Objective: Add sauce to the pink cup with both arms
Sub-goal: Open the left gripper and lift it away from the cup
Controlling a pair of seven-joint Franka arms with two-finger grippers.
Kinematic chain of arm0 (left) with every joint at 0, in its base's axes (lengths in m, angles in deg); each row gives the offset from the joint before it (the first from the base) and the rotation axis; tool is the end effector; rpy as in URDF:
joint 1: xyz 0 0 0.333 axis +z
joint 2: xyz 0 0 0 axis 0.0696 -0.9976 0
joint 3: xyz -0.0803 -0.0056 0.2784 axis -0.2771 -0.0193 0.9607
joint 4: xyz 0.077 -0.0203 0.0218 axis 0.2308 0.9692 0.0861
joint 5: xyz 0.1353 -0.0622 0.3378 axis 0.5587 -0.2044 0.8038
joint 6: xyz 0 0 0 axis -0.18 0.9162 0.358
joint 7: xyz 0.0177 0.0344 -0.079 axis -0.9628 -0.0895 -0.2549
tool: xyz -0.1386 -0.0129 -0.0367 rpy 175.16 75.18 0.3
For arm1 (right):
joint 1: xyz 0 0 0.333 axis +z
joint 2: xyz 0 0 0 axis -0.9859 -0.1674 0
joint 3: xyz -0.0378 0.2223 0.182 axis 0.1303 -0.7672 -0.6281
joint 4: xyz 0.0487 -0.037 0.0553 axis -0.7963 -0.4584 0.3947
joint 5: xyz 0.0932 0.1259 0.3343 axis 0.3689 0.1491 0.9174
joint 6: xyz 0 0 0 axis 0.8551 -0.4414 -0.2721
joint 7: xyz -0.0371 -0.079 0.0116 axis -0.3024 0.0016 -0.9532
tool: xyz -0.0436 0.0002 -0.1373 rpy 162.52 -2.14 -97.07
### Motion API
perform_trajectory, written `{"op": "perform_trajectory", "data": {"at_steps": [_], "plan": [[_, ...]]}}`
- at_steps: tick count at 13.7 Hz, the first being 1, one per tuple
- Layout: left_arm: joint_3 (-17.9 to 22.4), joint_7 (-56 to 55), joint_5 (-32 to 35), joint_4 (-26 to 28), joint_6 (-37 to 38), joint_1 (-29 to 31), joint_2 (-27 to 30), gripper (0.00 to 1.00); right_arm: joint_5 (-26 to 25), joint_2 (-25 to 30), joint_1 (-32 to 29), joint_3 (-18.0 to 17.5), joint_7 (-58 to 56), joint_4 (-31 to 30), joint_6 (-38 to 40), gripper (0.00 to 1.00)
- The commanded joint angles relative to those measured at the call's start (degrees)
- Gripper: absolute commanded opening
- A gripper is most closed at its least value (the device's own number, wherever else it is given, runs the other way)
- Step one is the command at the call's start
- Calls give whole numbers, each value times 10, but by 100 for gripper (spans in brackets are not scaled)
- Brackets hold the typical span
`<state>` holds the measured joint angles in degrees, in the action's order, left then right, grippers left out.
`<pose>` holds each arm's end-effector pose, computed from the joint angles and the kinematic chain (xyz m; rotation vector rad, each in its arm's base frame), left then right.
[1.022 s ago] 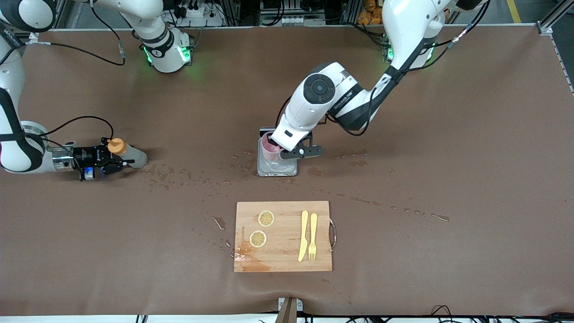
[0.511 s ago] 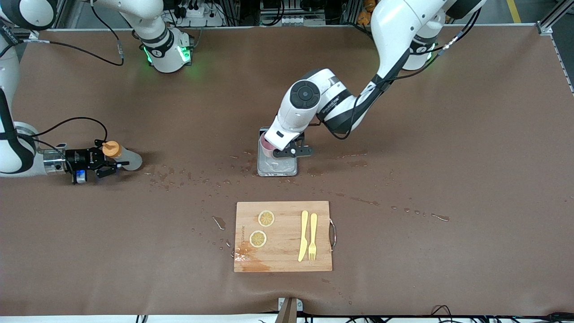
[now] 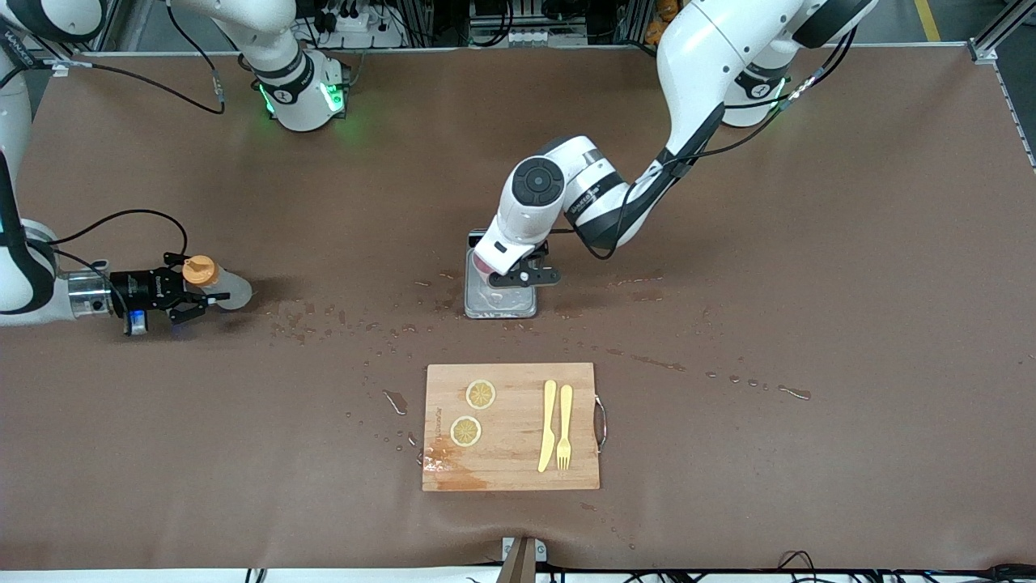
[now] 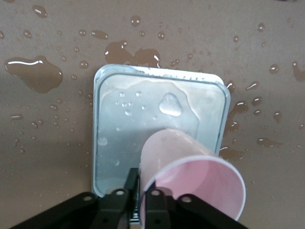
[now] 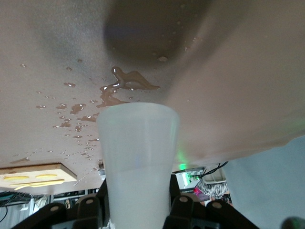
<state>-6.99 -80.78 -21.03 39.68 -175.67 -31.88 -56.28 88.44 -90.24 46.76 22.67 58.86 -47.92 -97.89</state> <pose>0.4336 -0.5125 0.2174 2.9722 0.1499 -0.1422 0.5072 -0.1545 0.1647 -1.7835 1.5057 1.1598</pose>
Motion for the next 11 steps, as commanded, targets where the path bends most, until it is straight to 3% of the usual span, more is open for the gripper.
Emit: {"op": "perform_trajectory", "data": {"at_steps": [1, 5, 11], "plan": [[4, -15, 16, -8, 0, 2, 10, 100, -28, 50, 31, 2, 53, -4, 3, 49], [5, -12, 17, -8, 6, 15, 49, 100, -60, 95, 56, 1, 105, -2, -4, 49], [1, 33, 12, -9, 99, 91, 151, 100, -97, 162, 134, 0, 237, -1, -9, 49]]}}
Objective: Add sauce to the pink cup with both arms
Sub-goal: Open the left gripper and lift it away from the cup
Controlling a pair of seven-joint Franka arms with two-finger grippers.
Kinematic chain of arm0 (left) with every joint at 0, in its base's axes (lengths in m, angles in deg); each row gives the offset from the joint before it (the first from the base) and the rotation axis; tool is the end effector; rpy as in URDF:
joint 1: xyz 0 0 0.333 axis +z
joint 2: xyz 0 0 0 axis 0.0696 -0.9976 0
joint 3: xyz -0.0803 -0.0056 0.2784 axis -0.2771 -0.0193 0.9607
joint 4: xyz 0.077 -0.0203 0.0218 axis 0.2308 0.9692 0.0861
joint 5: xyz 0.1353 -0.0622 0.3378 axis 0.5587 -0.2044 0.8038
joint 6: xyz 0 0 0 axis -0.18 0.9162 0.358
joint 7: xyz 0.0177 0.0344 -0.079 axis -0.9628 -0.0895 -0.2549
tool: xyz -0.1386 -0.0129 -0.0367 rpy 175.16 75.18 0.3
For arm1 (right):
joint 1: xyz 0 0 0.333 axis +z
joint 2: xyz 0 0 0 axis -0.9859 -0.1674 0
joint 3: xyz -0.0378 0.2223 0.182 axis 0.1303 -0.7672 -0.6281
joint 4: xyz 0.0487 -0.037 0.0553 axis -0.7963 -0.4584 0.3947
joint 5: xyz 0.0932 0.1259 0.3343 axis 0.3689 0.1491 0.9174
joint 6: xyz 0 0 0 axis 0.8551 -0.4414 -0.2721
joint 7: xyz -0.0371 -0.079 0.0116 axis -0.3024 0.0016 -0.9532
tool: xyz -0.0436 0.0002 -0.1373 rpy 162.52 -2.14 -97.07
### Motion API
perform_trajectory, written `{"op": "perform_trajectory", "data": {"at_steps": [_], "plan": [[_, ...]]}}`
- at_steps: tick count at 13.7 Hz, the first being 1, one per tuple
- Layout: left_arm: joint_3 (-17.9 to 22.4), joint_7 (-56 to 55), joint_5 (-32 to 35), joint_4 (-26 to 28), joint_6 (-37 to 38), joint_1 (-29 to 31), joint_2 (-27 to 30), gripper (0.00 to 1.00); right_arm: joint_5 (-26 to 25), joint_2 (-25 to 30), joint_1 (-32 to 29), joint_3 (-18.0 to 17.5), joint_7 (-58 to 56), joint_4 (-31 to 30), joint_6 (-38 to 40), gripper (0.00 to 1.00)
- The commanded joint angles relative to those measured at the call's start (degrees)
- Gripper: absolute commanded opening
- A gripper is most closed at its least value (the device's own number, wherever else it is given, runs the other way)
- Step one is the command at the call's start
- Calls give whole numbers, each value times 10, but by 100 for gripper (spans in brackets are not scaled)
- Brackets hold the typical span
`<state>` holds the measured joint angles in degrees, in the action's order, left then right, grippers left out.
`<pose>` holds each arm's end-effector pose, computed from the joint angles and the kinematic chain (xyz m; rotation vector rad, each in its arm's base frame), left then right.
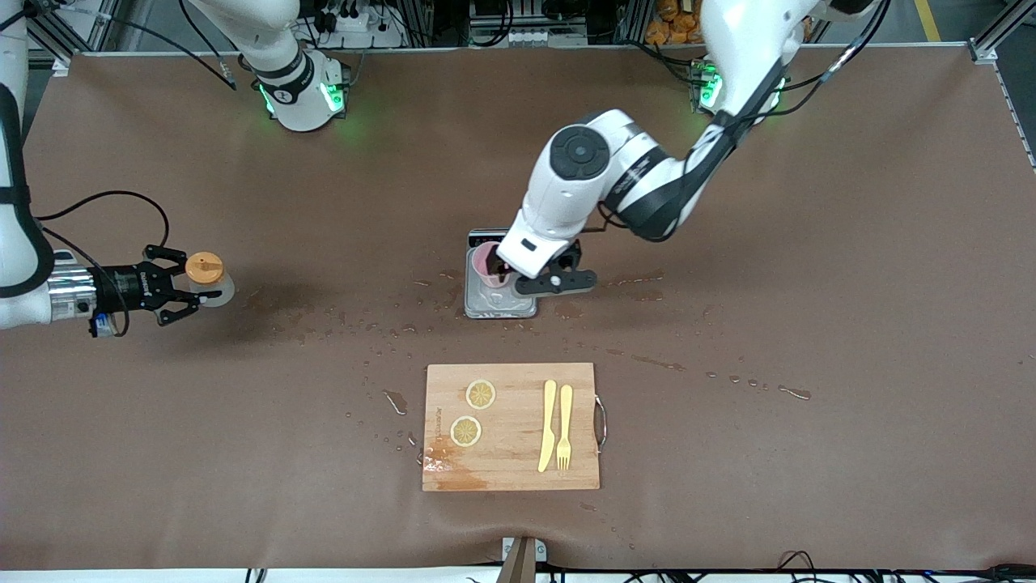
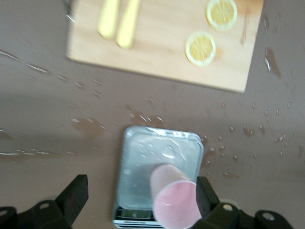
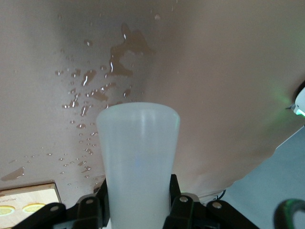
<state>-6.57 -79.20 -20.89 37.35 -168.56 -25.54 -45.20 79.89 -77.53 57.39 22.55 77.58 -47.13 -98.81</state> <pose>0.4982 -0.4550 0.3429 2.9473 0.2532 0.0629 0.5450 -0.0854 0.2749 -2.0537 1.7622 1.0443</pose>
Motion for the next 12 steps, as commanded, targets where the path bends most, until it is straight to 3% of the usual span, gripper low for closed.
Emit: {"op": "perform_trajectory", "data": {"at_steps": [1, 6, 11, 12], "plan": [[-3, 32, 9, 14, 41, 46, 53, 100, -20, 45, 48, 1, 80, -8, 0, 49], [-6, 111, 6, 8, 110, 148, 109, 100, -51, 70, 129, -2, 221, 16, 5, 49], [-5, 262, -14, 5, 198, 258, 167, 100, -69, 82, 194, -2, 351, 29, -1, 49], [12, 298, -17, 6, 220, 258, 177, 100, -87, 83, 218, -2, 380, 31, -3, 48]]}}
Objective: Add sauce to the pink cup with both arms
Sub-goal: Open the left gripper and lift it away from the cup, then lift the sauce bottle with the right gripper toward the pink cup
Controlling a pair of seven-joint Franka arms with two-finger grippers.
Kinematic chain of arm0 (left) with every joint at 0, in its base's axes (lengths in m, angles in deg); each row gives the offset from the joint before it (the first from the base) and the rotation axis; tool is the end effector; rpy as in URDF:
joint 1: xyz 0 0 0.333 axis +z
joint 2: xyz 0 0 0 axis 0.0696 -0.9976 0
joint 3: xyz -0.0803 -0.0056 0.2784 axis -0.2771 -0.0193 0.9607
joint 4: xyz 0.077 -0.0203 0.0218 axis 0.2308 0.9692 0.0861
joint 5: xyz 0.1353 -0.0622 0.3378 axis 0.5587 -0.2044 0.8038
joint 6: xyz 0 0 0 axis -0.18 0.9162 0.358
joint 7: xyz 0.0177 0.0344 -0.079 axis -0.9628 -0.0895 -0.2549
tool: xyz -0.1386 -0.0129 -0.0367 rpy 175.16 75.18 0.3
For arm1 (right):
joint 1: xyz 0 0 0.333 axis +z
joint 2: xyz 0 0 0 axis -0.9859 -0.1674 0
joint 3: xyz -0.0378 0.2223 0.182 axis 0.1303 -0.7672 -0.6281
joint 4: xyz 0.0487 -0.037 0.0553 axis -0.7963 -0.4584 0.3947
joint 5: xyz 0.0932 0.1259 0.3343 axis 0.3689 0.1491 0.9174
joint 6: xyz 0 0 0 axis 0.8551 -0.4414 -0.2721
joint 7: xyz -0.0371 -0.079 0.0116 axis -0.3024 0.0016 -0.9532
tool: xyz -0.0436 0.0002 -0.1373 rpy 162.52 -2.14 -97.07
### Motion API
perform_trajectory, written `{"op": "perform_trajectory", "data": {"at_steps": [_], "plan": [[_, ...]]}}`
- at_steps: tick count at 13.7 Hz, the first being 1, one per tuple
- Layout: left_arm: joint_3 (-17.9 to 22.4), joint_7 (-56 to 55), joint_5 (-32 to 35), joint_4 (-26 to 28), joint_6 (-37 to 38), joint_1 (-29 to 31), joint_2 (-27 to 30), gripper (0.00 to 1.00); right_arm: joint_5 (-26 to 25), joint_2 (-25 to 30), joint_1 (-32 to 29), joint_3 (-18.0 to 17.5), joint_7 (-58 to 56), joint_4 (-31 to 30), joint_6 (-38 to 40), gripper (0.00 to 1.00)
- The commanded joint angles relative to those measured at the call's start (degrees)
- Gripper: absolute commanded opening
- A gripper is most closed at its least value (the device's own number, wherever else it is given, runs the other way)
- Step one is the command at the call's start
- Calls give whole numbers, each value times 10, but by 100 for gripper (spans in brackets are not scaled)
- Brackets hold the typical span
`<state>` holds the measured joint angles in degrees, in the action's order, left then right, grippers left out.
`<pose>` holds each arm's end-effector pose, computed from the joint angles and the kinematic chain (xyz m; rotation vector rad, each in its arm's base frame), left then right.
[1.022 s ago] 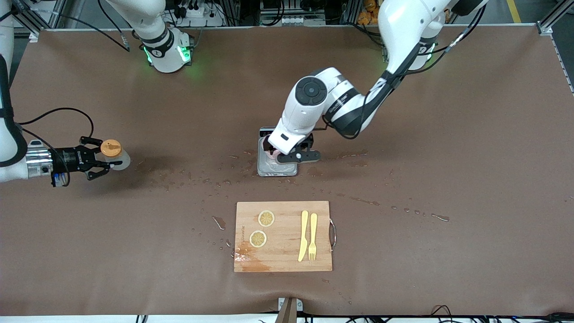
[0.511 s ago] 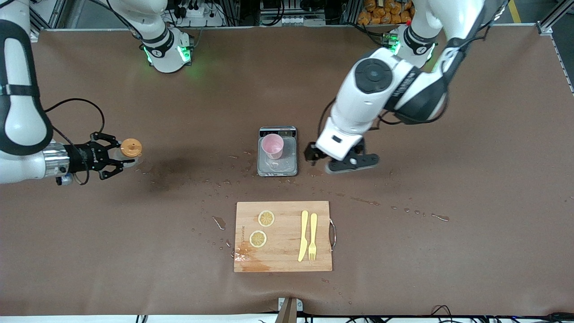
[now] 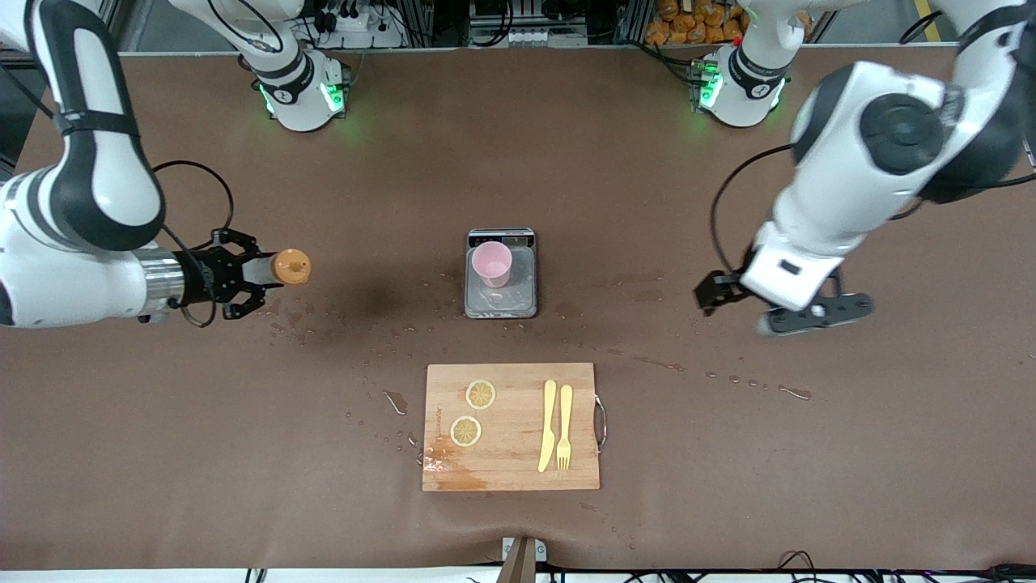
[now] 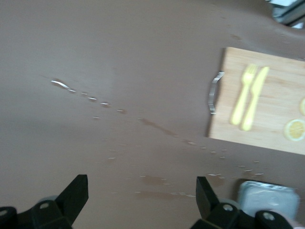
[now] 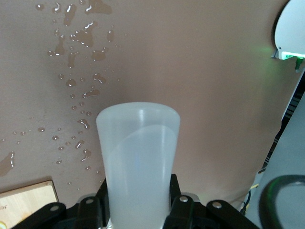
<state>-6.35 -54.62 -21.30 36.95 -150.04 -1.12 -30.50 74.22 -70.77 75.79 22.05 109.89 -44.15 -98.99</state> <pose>0.5851 -0.1924 0.4671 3.1113 0.2507 0.1346 0.5576 0.0818 0.3528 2.0786 -2.1244 -0.8819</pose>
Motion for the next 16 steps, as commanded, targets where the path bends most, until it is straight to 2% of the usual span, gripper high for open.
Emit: {"op": "perform_trajectory", "data": {"at_steps": [1, 4, 7, 10, 13, 16], "plan": [[57, 96, -16, 13, 62, 0, 56, 100, -50, 16, 55, 3, 87, 2, -6, 48], [179, 243, -61, 22, 123, -44, 100, 100, -94, 17, 112, 3, 170, 2, -13, 48], [262, 345, -62, 24, 180, -82, 139, 100, -130, 16, 161, 3, 245, 1, -28, 48], [254, 354, -62, 19, 188, -73, 144, 100, -169, 12, 214, 3, 323, 1, -37, 48], [246, 343, -63, 17, 188, -74, 145, 100, -230, 8, 267, 3, 394, 1, -37, 48], [243, 334, -96, 16, 188, -75, 166, 100, -273, -4, 304, 3, 444, -1, -38, 47]]}}
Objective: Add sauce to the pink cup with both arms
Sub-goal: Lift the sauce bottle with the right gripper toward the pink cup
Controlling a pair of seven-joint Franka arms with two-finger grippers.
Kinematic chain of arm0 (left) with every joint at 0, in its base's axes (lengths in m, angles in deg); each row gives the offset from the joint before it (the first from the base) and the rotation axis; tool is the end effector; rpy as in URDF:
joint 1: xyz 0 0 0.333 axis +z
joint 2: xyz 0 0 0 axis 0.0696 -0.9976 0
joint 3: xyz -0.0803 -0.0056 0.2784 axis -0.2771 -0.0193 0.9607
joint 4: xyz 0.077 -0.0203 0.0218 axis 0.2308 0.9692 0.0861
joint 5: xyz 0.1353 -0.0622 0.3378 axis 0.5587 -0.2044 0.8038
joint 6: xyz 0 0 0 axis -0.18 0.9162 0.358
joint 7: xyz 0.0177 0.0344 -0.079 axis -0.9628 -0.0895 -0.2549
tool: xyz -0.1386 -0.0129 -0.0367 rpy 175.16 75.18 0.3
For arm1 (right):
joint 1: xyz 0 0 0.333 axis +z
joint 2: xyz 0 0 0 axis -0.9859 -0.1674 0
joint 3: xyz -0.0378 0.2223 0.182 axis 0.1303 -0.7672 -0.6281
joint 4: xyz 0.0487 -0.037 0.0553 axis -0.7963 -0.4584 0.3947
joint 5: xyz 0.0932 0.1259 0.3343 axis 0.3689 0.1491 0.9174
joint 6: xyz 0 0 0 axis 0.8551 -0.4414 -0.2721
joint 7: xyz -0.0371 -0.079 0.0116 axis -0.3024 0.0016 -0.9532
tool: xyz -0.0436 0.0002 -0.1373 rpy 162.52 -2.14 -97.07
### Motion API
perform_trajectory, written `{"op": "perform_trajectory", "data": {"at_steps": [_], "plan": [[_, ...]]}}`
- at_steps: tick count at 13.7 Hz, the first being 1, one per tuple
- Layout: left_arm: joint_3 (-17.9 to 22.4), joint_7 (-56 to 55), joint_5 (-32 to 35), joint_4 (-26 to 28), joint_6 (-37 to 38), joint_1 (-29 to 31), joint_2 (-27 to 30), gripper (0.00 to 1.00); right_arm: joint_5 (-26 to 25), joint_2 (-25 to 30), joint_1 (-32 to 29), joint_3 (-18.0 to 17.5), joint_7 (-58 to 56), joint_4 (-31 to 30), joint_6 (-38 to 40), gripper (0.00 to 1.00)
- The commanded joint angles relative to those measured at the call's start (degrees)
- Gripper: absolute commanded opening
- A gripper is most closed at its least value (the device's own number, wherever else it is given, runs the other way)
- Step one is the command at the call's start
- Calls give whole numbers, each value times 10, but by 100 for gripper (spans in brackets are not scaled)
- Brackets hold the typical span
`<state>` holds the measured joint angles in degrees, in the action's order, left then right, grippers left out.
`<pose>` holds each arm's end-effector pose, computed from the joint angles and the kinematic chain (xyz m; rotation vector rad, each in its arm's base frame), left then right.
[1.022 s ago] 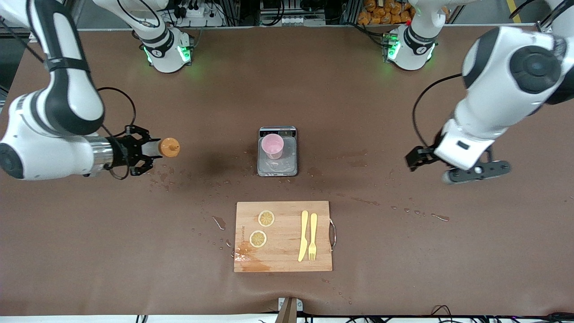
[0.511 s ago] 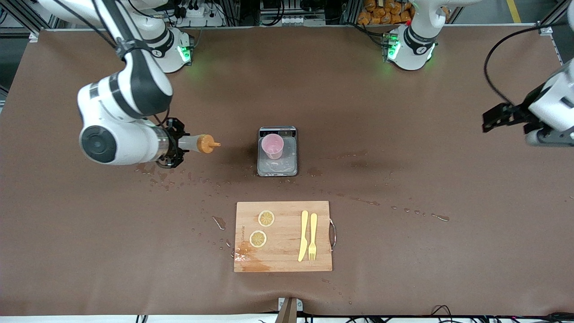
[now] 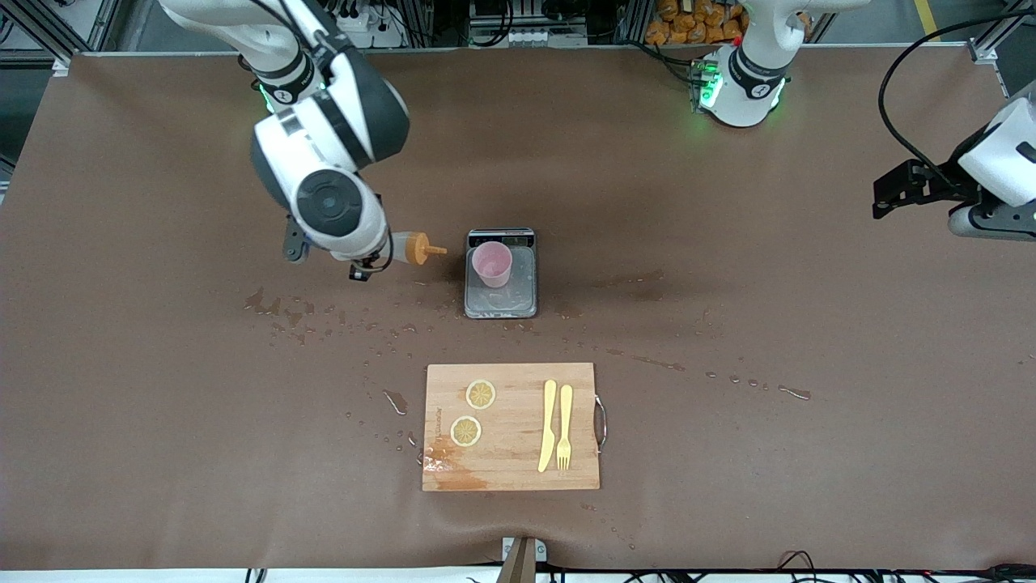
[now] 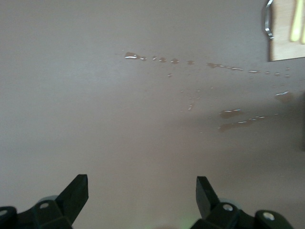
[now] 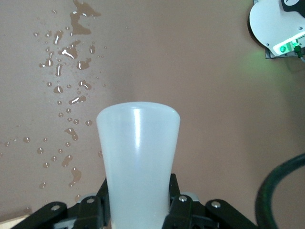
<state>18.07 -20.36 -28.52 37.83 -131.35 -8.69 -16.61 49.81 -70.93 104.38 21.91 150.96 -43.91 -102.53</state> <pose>0.5255 -0.0426 0.5581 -3.1309 0.2003 0.0581 0.4883 0.2930 0.3439 1.8146 -2.1073 -0.0367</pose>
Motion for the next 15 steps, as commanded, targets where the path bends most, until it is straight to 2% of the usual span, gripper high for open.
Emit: {"op": "perform_trajectory", "data": {"at_steps": [1, 7, 10, 15], "plan": [[-1, -17, -28, 8, 1, 0, 32, 100, -38, -11, 28, 5, 44, -4, -3, 47], [-15, -41, -25, 6, 3, 1, 33, 100, -86, -49, 68, 6, 83, 10, 6, 46], [-15, -46, -19, 9, 15, 4, 32, 100, -121, -87, 89, 6, 84, 52, 56, 46], [-13, -37, -17, 7, 16, 4, 22, 100, -151, -132, 114, 9, 99, 87, 95, 45]]}}
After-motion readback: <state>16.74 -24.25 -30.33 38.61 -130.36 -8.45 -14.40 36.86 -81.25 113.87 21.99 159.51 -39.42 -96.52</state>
